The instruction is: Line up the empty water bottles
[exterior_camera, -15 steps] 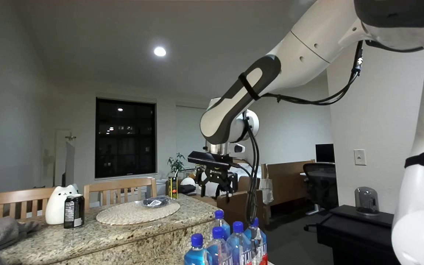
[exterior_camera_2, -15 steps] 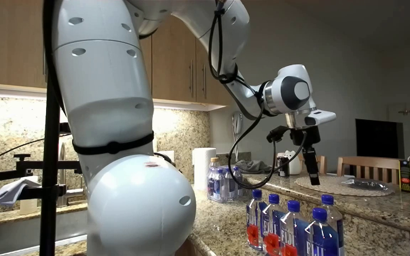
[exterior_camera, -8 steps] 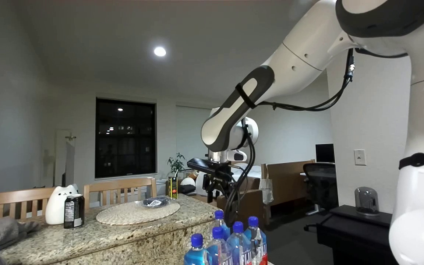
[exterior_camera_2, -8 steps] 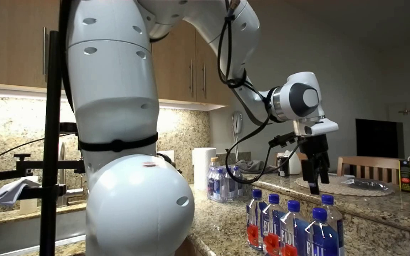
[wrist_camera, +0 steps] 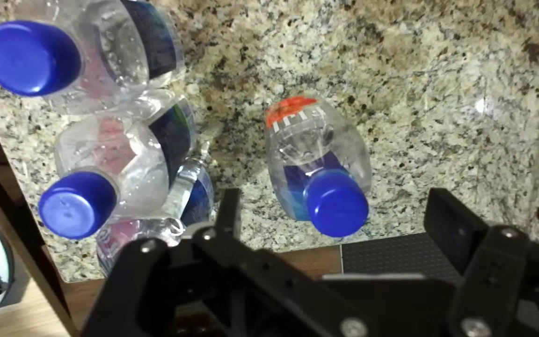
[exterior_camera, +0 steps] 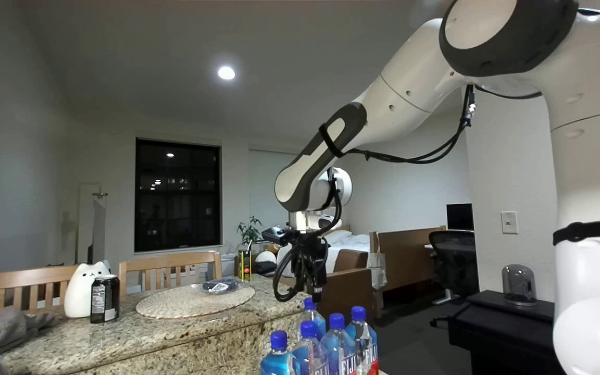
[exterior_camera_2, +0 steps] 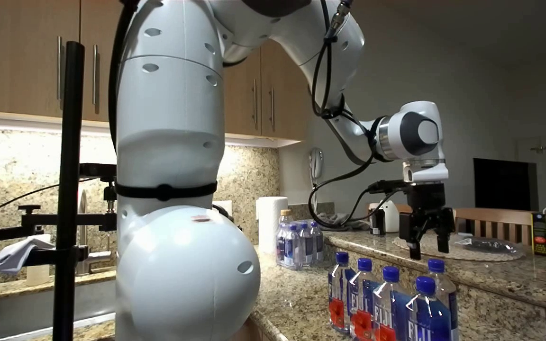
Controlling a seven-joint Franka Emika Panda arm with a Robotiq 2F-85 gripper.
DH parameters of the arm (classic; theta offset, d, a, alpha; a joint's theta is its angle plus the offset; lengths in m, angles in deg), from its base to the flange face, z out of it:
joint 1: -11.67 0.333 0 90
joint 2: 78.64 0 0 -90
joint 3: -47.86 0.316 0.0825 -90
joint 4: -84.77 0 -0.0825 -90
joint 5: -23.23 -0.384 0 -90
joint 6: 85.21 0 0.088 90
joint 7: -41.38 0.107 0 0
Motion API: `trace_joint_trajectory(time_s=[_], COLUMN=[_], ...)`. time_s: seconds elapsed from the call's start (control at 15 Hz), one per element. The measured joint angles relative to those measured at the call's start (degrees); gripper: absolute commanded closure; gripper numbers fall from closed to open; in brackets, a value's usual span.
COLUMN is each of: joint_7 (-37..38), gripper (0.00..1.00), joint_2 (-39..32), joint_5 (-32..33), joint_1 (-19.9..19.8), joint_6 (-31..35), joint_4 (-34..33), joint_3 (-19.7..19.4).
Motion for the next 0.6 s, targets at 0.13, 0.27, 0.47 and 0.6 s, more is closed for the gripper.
trace_joint_trajectory(time_s=[0.13, 0.27, 0.47, 0.6], joint_7=[0.04, 0.01, -0.96, -1.84], gripper=[0.0, 0.0, 0.0, 0.0], joint_2=[-0.79, -1.39, -2.13, -2.72], joint_5=[-0.86, -0.92, -0.92, -0.84], joint_1=[0.26, 0.39, 1.07, 1.65], joint_6=[-0.63, -0.75, -0.82, -0.82], joint_4=[-0.71, -0.95, -0.95, -0.94], joint_3=[-0.86, -1.26, -1.59, -1.63])
